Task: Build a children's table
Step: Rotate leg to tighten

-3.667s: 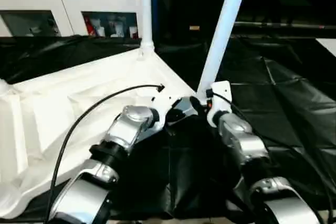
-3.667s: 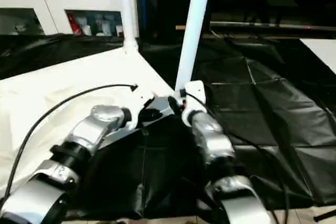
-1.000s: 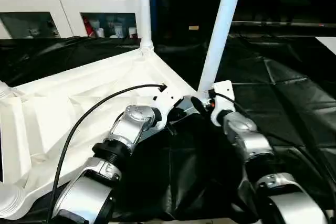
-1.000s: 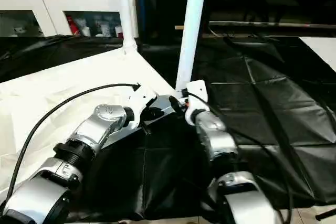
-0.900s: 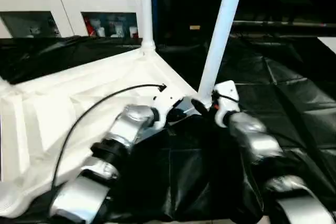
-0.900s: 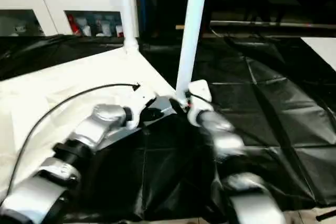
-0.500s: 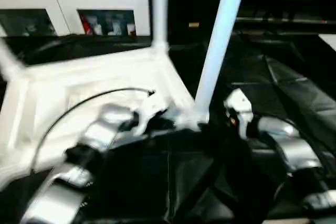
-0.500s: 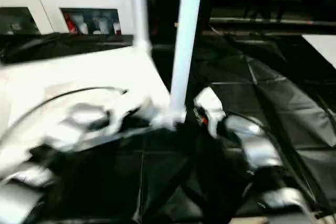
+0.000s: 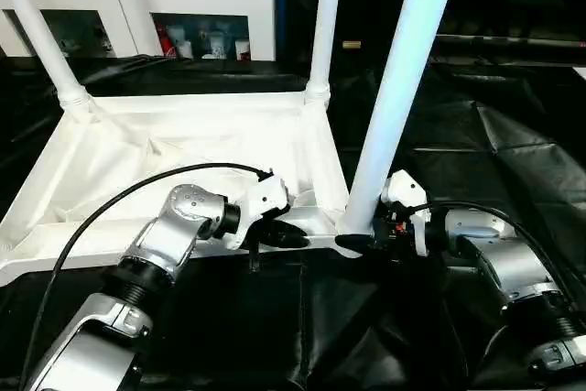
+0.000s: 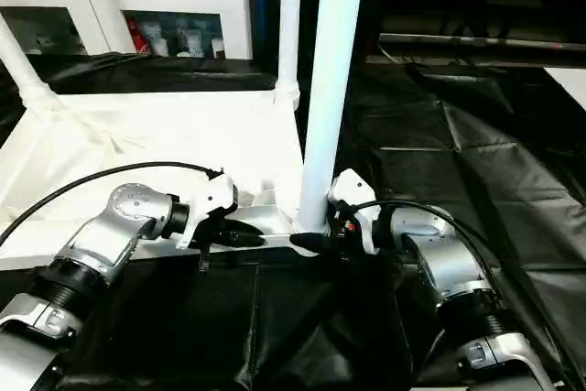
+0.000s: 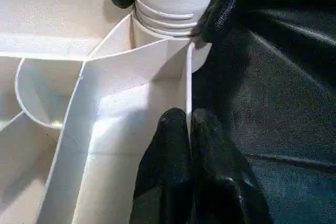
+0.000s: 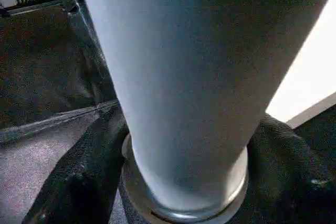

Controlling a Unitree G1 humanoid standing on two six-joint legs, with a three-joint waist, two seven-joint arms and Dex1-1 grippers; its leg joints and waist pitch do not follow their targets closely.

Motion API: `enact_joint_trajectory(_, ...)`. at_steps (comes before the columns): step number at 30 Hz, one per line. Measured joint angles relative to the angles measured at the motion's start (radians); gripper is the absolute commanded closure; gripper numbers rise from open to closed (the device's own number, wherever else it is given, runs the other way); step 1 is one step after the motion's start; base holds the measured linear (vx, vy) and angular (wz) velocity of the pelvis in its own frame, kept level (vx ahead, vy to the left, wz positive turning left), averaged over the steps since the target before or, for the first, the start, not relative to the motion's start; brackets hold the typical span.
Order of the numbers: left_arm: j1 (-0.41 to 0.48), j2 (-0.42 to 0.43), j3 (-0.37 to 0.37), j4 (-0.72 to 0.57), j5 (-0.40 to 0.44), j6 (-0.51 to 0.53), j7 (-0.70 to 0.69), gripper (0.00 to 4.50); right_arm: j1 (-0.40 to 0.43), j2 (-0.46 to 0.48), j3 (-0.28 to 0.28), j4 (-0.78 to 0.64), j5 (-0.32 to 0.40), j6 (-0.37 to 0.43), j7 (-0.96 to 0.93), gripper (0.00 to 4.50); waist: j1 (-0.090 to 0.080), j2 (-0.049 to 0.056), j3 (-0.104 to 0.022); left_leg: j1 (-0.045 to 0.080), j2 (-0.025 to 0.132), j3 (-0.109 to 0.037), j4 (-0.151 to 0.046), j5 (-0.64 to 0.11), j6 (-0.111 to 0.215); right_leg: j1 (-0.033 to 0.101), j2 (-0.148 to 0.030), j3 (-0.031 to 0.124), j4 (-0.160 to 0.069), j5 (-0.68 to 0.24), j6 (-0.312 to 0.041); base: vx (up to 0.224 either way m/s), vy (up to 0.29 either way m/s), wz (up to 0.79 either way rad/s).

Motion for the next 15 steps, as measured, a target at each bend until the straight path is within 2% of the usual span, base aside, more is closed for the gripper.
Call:
enact_joint_trajectory(3,0.002,0.001,0.000,-0.003,0.000,0.001,0.000,4.50,0.000,0.001,0.000,0.000,0.000,0.000,0.000,1.70,0.001,0.000,0.000,0.000,0.000,0.000,0.000,0.000,0.000,0.000,0.000,0.000,0.001,0.000,0.000,0.000,0.000,0.00)
enact_joint_trajectory(9,0.003,-0.006,0.006,0.000,0.000,0.012,0.021,4.50,-0.008,0.022,-0.006,0.024,-0.004,-0.002,-0.030,1.73,-0.003,-0.001,0.000,0.001,0.000,0.000,0.001,0.000,0.000,0.000,0.000,0.000,0.003,0.000,0.000,0.000,0.000,0.00)
enact_joint_trajectory(13,-0.021,-0.057,0.042,0.053,0.014,0.043,0.162,4.50,-0.053,0.127,-0.061,0.125,-0.023,0.006,-0.255,1.74,-0.028,-0.003,0.000,0.004,0.000,0.000,0.003,0.000,-0.001,0.001,0.000,0.001,0.005,0.001,-0.001,0.000,0.000,0.00)
enact_joint_trajectory(15,-0.045,-0.102,0.054,0.088,0.027,0.073,0.250,4.50,-0.072,0.183,-0.100,0.174,-0.024,0.008,-0.393,1.74,-0.033,-0.003,0.000,0.006,0.000,0.000,0.003,0.000,-0.001,0.002,0.000,0.002,0.004,0.000,-0.001,0.000,0.000,0.00)
